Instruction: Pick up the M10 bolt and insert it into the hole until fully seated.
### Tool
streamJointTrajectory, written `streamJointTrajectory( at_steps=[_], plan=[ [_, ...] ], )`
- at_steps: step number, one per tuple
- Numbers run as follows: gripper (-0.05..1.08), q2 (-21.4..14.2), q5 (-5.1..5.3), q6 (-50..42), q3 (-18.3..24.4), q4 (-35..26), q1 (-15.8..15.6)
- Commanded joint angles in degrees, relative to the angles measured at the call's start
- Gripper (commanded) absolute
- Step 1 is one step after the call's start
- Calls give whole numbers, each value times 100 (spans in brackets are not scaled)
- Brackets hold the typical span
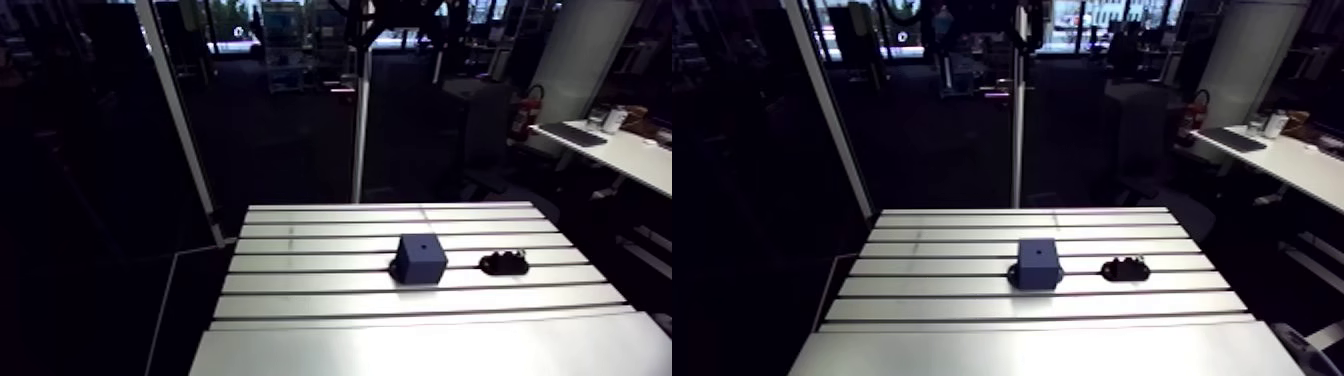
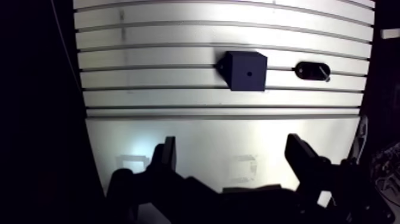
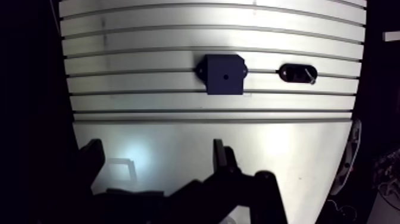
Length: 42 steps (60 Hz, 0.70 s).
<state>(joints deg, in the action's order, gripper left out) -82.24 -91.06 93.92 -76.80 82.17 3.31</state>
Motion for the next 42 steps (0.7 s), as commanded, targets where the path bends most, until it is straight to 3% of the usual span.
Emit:
streamJointTrajectory(
  at_steps=[1, 23, 31, 35, 42],
  plan=[
    [1, -33, -13, 54, -30, 4, 3],
    [1, -247, -31, 535, -315, 117, 204],
    [1, -369, -23, 859, -563, 557, 663],
    [1, -470, -7, 1183, -783, 895, 1111],
    [1, -522, 3, 1545, -979, 1069, 1454]
  ],
)
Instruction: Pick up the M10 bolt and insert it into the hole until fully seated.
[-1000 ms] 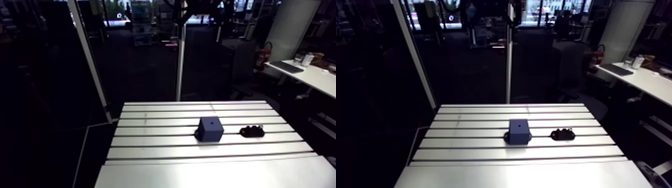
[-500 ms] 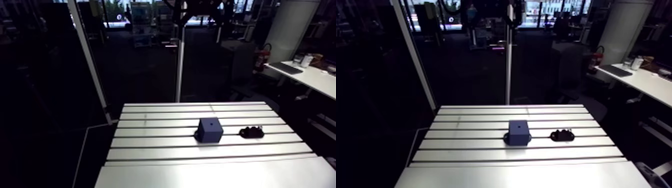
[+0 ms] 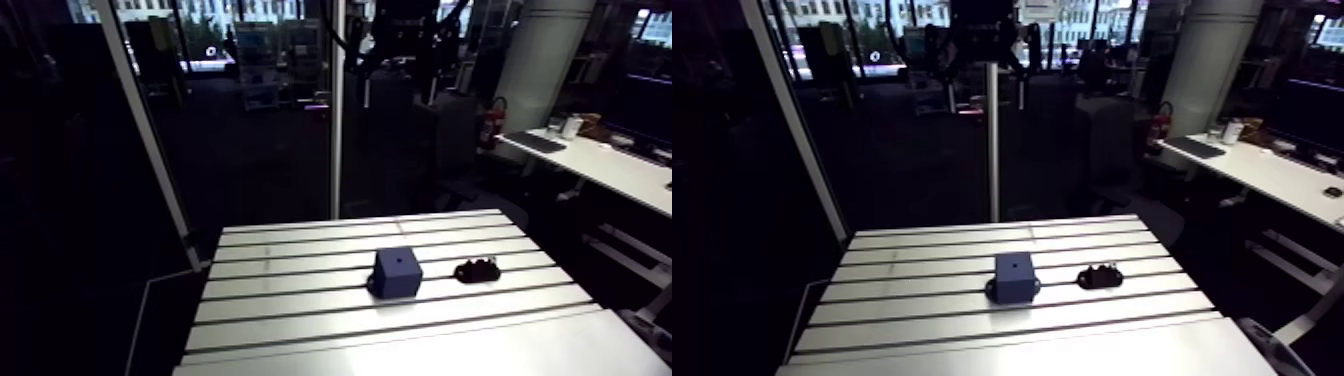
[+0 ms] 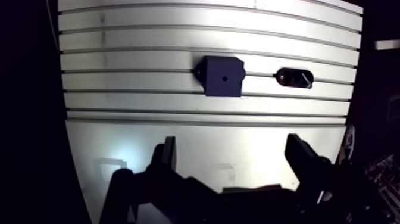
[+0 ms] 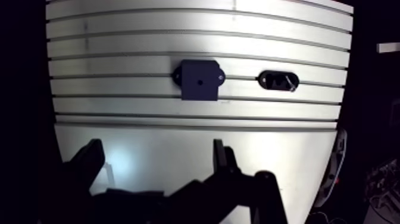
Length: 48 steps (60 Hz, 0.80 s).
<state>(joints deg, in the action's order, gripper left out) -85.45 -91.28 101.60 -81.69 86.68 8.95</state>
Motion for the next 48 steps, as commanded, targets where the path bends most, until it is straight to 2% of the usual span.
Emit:
streamJointTrajectory(
  at_steps=[1, 8, 17, 23, 29, 38, 45, 48],
  plan=[
    [1, -218, 42, 875, -551, 670, 972],
    [1, -221, 70, 1078, -761, 900, 1121],
    [1, -221, 88, 1405, -1189, 1689, 1208],
    [1, -230, 139, 1627, -1403, 1987, 1470],
    [1, -248, 268, 1887, -1627, 2114, 1680],
    [1, -239, 290, 1946, -1905, 2559, 1942],
    [1, -239, 349, 2028, -2106, 2844, 1996],
    [1, -232, 409, 2132, -2207, 2997, 1997]
  ],
)
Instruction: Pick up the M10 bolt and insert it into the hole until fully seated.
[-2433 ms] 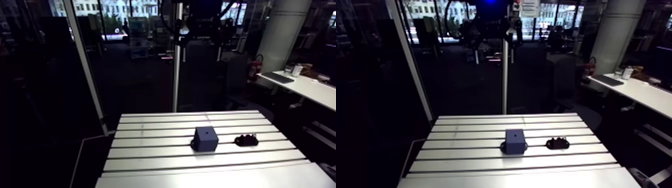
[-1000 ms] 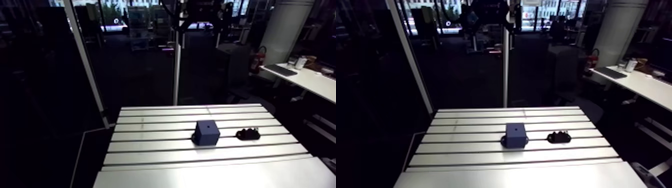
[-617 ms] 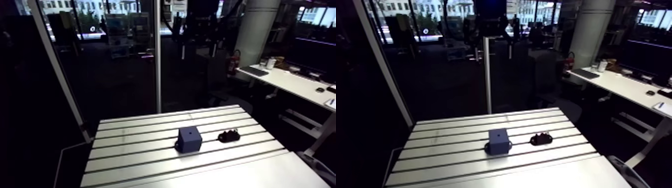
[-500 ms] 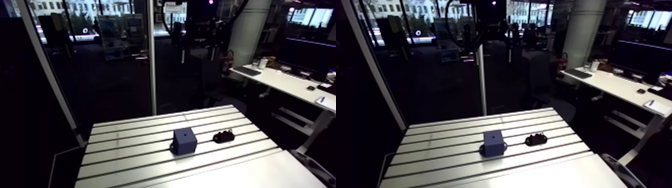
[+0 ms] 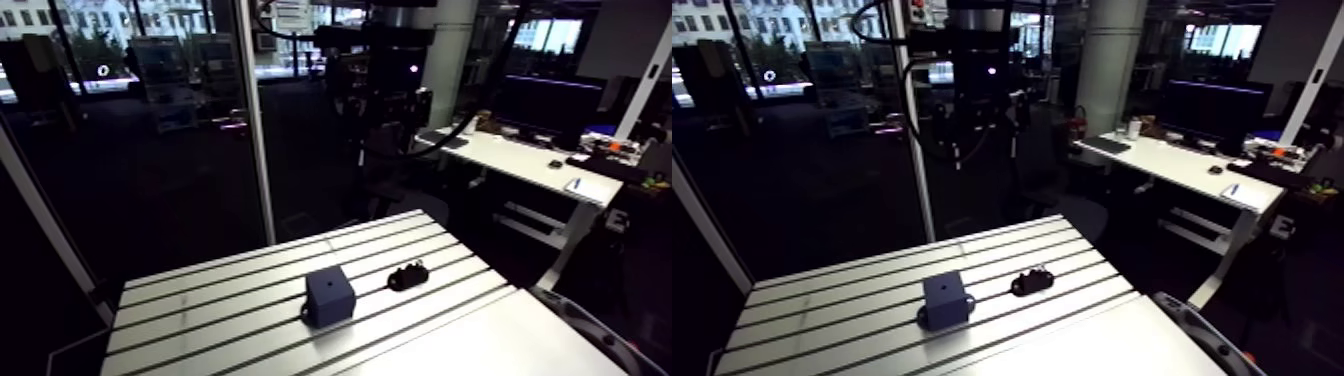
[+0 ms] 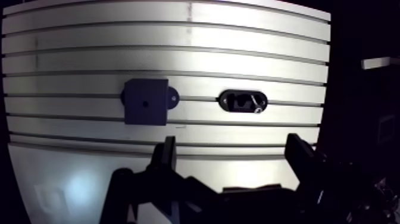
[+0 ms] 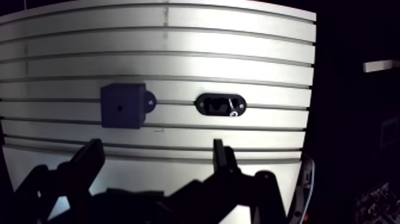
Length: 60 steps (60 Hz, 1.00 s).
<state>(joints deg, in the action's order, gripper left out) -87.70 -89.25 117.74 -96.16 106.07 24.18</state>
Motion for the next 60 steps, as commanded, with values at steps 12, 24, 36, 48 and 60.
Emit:
streamJointTrajectory(
  at_steps=[12, 24, 36, 48, 60],
  plan=[
    [1, 63, 580, 824, -1007, 1324, 846],
    [1, 136, 888, 984, -1248, 1593, 1228],
    [1, 316, 879, 993, -1295, 1632, 1239],
    [1, 509, 854, 984, -1346, 1748, 1239],
    [1, 687, 819, 940, -1449, 1970, 1239]
  ],
)
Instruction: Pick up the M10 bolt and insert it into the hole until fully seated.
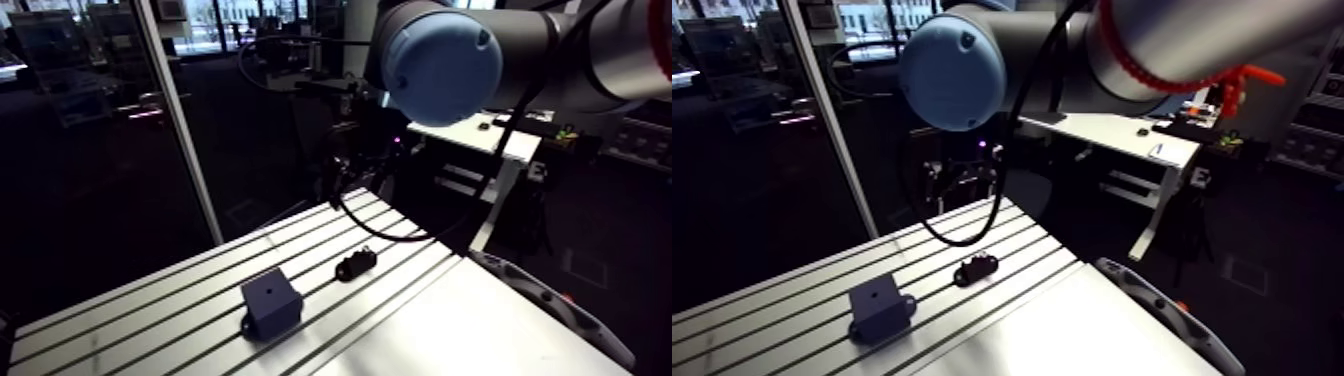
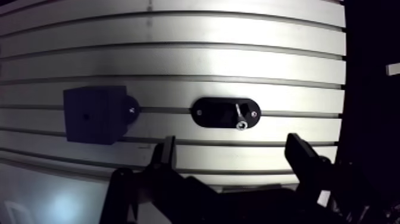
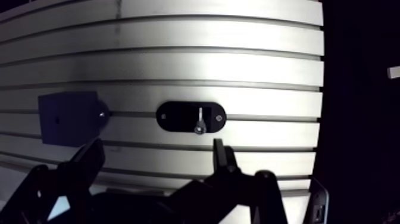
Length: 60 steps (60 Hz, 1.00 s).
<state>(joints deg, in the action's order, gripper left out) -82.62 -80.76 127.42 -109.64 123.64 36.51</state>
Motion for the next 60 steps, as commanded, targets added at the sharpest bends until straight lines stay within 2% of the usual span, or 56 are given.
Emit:
streamJointTrajectory(
  at_steps=[1, 21, 28, 35, 48, 60],
  plan=[
    [1, 210, -31, -20, -113, 248, 6],
    [12, 407, -84, -63, -291, 672, 6],
    [18, 425, -194, -79, -325, 723, 6],
    [26, 434, -250, -81, -352, 933, 6],
    [34, 453, -269, -89, -394, 939, 6],
    [35, 486, -278, -81, -397, 948, -2]
  ],
)
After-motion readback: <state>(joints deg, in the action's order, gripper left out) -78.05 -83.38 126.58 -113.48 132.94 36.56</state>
